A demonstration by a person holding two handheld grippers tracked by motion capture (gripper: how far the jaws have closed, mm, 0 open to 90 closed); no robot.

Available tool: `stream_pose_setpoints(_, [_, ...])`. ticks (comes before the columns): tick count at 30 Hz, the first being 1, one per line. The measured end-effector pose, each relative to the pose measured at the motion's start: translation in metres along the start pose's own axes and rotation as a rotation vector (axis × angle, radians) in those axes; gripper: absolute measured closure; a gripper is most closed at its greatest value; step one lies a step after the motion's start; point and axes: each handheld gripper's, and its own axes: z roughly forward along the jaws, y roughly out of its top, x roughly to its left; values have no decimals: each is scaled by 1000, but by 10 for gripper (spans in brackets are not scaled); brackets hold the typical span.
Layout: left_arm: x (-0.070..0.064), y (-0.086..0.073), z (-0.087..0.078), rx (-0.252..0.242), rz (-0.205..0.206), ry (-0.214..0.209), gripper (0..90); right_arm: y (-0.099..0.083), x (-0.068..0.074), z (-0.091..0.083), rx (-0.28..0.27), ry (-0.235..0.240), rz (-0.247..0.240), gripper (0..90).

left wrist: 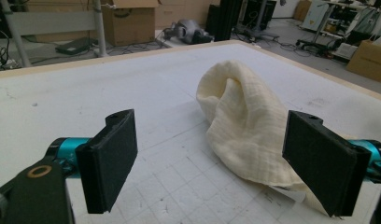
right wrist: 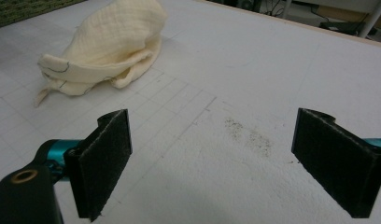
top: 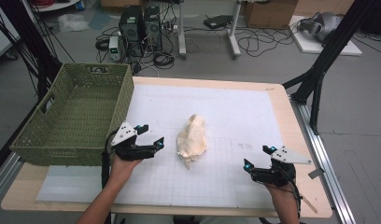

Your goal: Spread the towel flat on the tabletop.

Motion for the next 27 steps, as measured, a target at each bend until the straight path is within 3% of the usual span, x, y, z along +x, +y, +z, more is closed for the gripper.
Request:
stream_pose_setpoints(12, [3, 3, -3, -12, -2, 6, 185, 7, 8, 12, 10, 52, -26, 110])
stream_pose_setpoints(19, [3, 4, -4, -18, -9, 1, 186, 16, 24, 26, 56, 135, -100, 110])
stream_pose_setpoints(27, [7, 4, -5, -20, -14, 9, 187, 29, 40, 48, 53, 203, -113, 110])
